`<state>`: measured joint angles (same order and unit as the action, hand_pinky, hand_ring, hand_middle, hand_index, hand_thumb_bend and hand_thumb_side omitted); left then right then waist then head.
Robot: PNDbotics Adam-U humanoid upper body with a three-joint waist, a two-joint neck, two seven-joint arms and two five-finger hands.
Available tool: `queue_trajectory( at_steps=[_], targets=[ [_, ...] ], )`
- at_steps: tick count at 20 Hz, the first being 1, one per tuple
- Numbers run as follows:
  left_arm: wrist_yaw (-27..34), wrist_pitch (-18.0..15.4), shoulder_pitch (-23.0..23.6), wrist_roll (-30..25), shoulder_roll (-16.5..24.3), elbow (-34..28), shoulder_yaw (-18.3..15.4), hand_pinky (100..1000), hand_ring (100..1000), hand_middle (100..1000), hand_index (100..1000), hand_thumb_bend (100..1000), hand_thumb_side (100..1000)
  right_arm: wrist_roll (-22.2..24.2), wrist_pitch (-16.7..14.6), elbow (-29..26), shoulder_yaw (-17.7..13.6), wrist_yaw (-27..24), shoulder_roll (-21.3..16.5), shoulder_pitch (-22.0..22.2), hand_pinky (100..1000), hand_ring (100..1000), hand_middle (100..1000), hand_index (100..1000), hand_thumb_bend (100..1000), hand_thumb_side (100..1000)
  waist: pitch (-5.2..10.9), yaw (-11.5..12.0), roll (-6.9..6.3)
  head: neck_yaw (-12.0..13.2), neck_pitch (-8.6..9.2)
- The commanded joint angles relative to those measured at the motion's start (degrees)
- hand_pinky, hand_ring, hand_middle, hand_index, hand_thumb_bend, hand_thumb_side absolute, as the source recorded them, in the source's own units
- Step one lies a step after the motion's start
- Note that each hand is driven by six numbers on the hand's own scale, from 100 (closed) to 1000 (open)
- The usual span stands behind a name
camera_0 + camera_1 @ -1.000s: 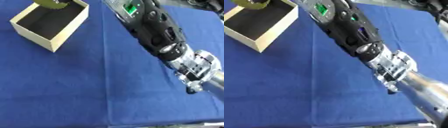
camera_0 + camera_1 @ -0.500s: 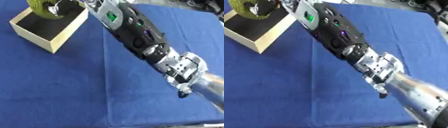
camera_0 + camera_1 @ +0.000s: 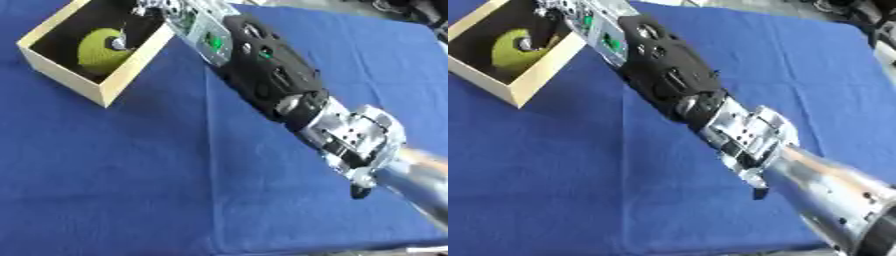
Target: Pick up objects on the table and place them in the box.
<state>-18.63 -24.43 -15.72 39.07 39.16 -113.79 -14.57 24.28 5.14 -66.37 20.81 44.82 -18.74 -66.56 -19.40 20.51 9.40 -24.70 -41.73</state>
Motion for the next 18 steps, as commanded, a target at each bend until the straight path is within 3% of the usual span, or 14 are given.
queue_trajectory(
  at_steps=[1, 8, 12, 13, 14, 15, 16, 17, 18],
  targets=[
    [0.21, -0.23, -0.46, 0.31, 1.16, -0.80, -0.41, 783, 610, 636, 654, 385, 364, 1.87, -0.47, -1.55, -1.38, 1.55, -0.57, -1.54, 876, 901, 798, 914, 414, 182, 1.24, 0.00, -0.77, 0.22, -0.01],
    [0.10, -0.10, -0.09, 0.64, 1.11, -0.80, -0.54, 782, 612, 636, 655, 392, 358, 1.11, 1.65, -6.15, -3.34, -0.13, -1.21, -1.34, 867, 893, 789, 914, 352, 214, 1.73, -0.34, -1.11, 0.92, -0.26],
    [0.06, -0.01, 0.40, 0.75, 0.98, -0.80, -0.66, 783, 612, 636, 655, 392, 357, -0.82, 3.42, -9.94, -4.84, -1.87, -2.16, -1.14, 848, 873, 763, 909, 281, 201, 2.05, -0.87, -1.43, 1.64, 0.00],
    [0.04, 0.08, 0.63, 0.86, 0.88, -0.80, -0.79, 783, 612, 636, 655, 392, 357, -1.65, 3.93, -11.33, -5.81, -2.55, -2.41, -1.31, 835, 863, 752, 907, 258, 157, 2.18, -1.14, -1.59, 1.97, 0.09],
    [0.03, 0.14, 0.87, 0.96, 0.79, -0.80, -0.90, 783, 611, 635, 655, 393, 357, -2.51, 4.34, -12.76, -7.03, -3.35, -3.01, -1.57, 826, 855, 752, 905, 100, 334, 2.34, -1.52, -1.74, 2.45, 0.23],
    [0.04, 0.14, 1.08, 1.03, 0.75, -0.80, -0.97, 783, 611, 635, 654, 392, 357, -3.41, 4.76, -14.23, -8.40, -4.21, -3.80, -1.64, 824, 853, 742, 905, 237, 138, 2.49, -1.86, -1.83, 2.88, 0.32],
    [0.00, 0.21, 1.31, 1.11, 0.71, -0.80, -1.08, 783, 611, 635, 653, 392, 357, -4.28, 5.11, -15.65, -9.77, -5.07, -4.75, -1.60, 806, 836, 728, 894, 100, 329, 2.63, -2.23, -1.94, 3.37, 0.24],
    [-0.07, 0.31, 1.56, 1.19, 0.67, -0.80, -1.20, 783, 611, 635, 653, 393, 357, -5.18, 5.48, -17.11, -11.22, -5.96, -5.95, -1.45, 799, 830, 714, 889, 152, 191, 2.77, -2.66, -2.07, 3.84, 0.05],
    [-0.15, 0.37, 1.73, 1.28, 0.66, -0.80, -1.27, 783, 611, 635, 653, 393, 357, -6.09, 5.63, -18.58, -12.67, -6.86, -7.08, -0.97, 799, 830, 714, 889, 152, 191, 2.85, -2.90, -2.12, 4.10, -0.07]
  ],
)
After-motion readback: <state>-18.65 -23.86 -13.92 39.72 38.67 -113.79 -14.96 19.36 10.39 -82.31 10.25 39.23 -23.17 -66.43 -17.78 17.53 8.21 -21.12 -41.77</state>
